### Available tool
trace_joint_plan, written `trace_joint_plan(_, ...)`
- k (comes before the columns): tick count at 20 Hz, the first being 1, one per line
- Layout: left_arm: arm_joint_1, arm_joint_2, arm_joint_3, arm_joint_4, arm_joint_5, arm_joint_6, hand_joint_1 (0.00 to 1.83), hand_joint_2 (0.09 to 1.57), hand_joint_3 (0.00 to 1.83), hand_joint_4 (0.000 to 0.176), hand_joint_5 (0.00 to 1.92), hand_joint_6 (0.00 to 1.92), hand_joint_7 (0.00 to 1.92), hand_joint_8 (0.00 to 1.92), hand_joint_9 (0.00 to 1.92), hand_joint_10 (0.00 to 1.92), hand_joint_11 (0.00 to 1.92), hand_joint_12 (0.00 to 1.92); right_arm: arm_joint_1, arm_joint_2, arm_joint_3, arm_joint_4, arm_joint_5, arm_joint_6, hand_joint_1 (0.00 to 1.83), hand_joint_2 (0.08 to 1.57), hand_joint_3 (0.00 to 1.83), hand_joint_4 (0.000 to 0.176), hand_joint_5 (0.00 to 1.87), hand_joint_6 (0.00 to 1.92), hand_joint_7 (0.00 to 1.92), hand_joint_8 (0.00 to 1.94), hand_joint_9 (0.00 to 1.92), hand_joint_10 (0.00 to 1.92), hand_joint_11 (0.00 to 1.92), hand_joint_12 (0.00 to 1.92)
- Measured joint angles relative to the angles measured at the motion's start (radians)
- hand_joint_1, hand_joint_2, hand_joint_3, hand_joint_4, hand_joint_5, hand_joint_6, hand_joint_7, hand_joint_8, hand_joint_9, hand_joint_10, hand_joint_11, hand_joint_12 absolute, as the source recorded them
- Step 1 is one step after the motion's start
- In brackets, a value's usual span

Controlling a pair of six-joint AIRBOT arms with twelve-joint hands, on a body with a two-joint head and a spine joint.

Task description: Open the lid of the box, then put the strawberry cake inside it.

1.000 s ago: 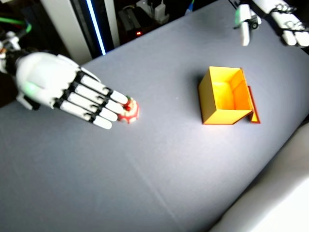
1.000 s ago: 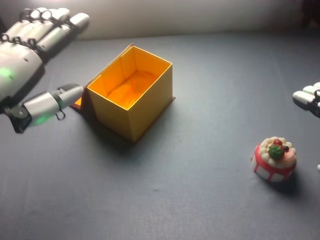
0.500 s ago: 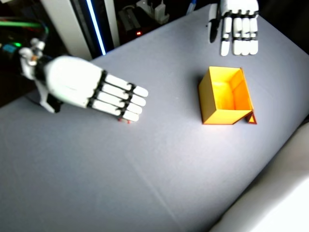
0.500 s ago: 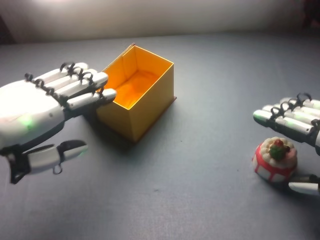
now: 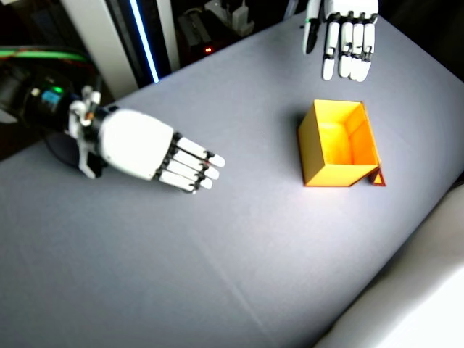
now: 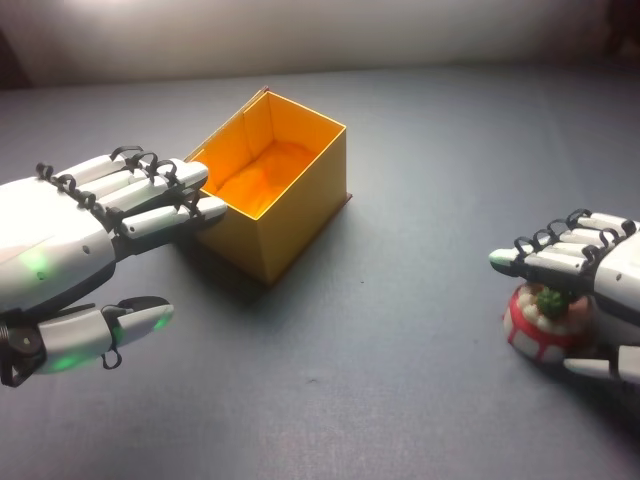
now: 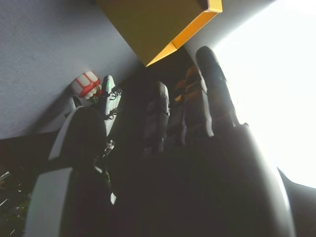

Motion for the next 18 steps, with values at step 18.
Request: trace_joint_plan(18, 0.056, -0.003, -0.005, -0.011, -0.009, -0.034, 0.5, 1.43, 0.0, 0.035, 0.09, 0.0, 0.0, 0.0, 0.01, 0.0, 0.0, 0.42, 0.359, -0.082, 0.119, -0.164, -0.046, 0.021, 1.33, 1.27, 0.0, 0.0, 0.59, 1.39, 0.71, 1.41, 0.72, 1.63, 0.62, 1.77)
